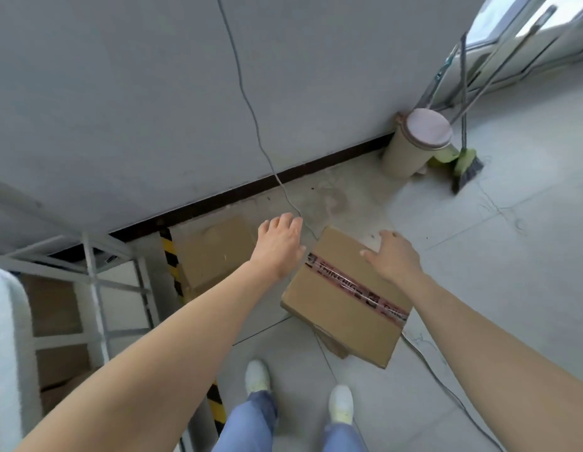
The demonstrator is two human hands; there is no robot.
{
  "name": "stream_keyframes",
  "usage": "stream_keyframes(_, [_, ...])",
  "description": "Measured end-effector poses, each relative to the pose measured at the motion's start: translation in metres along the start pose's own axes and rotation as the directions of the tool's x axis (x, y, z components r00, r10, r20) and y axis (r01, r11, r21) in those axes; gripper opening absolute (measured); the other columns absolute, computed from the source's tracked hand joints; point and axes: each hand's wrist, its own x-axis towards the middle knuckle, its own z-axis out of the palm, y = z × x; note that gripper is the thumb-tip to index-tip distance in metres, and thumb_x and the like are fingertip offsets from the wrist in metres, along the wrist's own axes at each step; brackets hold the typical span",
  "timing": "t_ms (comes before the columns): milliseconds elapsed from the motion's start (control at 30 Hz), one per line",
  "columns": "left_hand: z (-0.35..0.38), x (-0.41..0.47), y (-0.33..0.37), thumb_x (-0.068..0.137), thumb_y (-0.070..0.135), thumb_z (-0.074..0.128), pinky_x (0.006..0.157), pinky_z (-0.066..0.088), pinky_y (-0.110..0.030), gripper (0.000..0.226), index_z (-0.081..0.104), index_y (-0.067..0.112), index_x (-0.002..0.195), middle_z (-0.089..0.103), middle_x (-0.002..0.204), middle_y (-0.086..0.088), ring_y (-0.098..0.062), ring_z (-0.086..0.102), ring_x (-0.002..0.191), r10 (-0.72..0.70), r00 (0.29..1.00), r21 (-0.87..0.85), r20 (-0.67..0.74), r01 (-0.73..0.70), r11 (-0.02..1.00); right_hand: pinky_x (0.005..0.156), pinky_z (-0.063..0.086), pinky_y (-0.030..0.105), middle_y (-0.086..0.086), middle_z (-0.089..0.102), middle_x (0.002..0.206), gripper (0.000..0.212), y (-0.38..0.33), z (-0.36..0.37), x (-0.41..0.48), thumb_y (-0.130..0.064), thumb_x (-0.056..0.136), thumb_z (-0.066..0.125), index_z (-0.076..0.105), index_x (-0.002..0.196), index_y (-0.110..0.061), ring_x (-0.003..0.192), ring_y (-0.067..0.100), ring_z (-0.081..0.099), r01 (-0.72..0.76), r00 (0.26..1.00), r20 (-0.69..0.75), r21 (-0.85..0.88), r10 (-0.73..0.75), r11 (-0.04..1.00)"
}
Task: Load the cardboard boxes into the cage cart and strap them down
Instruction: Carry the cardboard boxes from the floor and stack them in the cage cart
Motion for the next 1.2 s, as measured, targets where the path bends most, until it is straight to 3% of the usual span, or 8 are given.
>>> stream_keyframes(200, [0.085, 0.045, 0.025, 0.095, 0.036, 0.050, 0.111, 0.024, -0.044, 0.058, 0.029, 0.012, 0.142, 0.032, 0.145, -0.010, -0.032, 0.034, 0.133, -0.043, 0.987, 0.022, 0.152, 0.040, 0.999, 0.099, 0.043, 0.046, 0.016, 0.043, 0.138, 0.066, 0.091, 0.068, 0.019, -0.046, 0.088, 0.059, 0.040, 0.137, -0.006, 0.126, 0.036, 0.043, -0.229, 0.971, 0.102, 0.113, 0.218, 0.967])
stream_keyframes(400, [0.180, 0.078, 0.033, 0.091, 0.040, 0.056, 0.107, 0.029, -0.050, 0.069, 0.023, 0.011, 0.144, 0.032, 0.144, -0.013, -0.035, 0.035, 0.131, -0.201, 0.956, -0.014, 0.213, 0.209, 0.978, 0.102, 0.040, 0.048, 0.017, 0.035, 0.144, 0.076, 0.157, 0.141, 0.046, -0.044, 0.087, 0.063, 0.027, 0.142, -0.005, 0.128, 0.037, 0.040, -0.365, 0.930, 0.148, 0.273, 0.336, 0.890])
stream_keyframes(533, [0.221, 0.092, 0.026, 0.086, 0.045, 0.064, 0.109, 0.028, -0.054, 0.089, 0.009, 0.015, 0.149, 0.025, 0.150, -0.015, -0.038, 0.030, 0.135, -0.347, 0.911, -0.183, 0.224, 0.389, 0.903, 0.101, 0.041, 0.046, 0.016, 0.038, 0.141, 0.085, 0.184, 0.191, 0.059, -0.042, 0.083, 0.069, 0.021, 0.141, -0.003, 0.125, 0.037, 0.044, -0.523, 0.851, 0.276, 0.538, 0.447, 0.661])
stream_keyframes(600, [0.233, 0.098, 0.021, 0.080, 0.050, 0.069, 0.110, 0.029, -0.054, 0.098, 0.011, 0.011, 0.149, 0.026, 0.150, -0.015, -0.038, 0.031, 0.135, -0.427, 0.870, -0.292, 0.247, 0.487, 0.823, 0.097, 0.043, 0.041, 0.010, 0.048, 0.135, 0.087, 0.189, 0.210, 0.063, -0.048, 0.075, 0.074, 0.030, 0.137, -0.006, 0.120, 0.032, 0.049, -0.566, 0.817, 0.382, 0.674, 0.432, 0.474])
stream_keyframes(667, [0.240, 0.102, 0.019, 0.074, 0.054, 0.072, 0.110, 0.028, -0.054, 0.102, 0.018, 0.009, 0.147, 0.028, 0.148, -0.015, -0.038, 0.031, 0.135, -0.483, 0.838, -0.354, 0.253, 0.545, 0.760, 0.097, 0.046, 0.043, 0.005, 0.057, 0.128, 0.099, 0.195, 0.229, 0.070, -0.059, 0.053, 0.079, 0.043, 0.133, -0.013, 0.113, 0.029, 0.055, -0.565, 0.803, 0.424, 0.765, 0.419, 0.309])
stream_keyframes(733, [0.240, 0.103, 0.023, 0.072, 0.055, 0.073, 0.111, 0.026, -0.053, 0.102, 0.021, 0.007, 0.145, 0.028, 0.147, -0.016, -0.038, 0.029, 0.135, -0.527, 0.814, -0.359, 0.245, 0.581, 0.731, 0.097, 0.048, 0.047, 0.006, 0.060, 0.123, 0.094, 0.203, 0.246, 0.081, -0.054, 0.052, 0.080, 0.047, 0.130, -0.015, 0.110, 0.029, 0.058, -0.517, 0.815, 0.396, 0.826, 0.422, 0.224])
stream_keyframes(967, [0.197, 0.074, 0.053, 0.069, 0.055, 0.076, 0.110, 0.027, -0.052, 0.106, 0.021, 0.005, 0.143, 0.028, 0.147, -0.015, -0.037, 0.027, 0.135, -0.608, 0.775, -0.382, 0.173, 0.622, 0.684, 0.100, 0.046, 0.045, 0.009, 0.056, 0.125, 0.074, 0.181, 0.180, 0.046, -0.035, 0.075, 0.080, 0.040, 0.131, -0.010, 0.115, 0.030, 0.054, -0.467, 0.822, 0.332, 0.858, 0.462, 0.214])
stream_keyframes(1200, [0.085, 0.024, 0.102, 0.065, 0.055, 0.079, 0.110, 0.027, -0.051, 0.109, 0.020, 0.004, 0.143, 0.029, 0.147, -0.015, -0.035, 0.027, 0.135, -0.639, 0.764, -0.487, 0.088, 0.593, 0.642, 0.096, 0.048, 0.042, 0.009, 0.055, 0.124, 0.068, 0.167, 0.064, -0.010, -0.029, 0.078, 0.078, 0.038, 0.130, -0.010, 0.112, 0.029, 0.054, -0.339, 0.882, 0.207, 0.903, 0.424, 0.264])
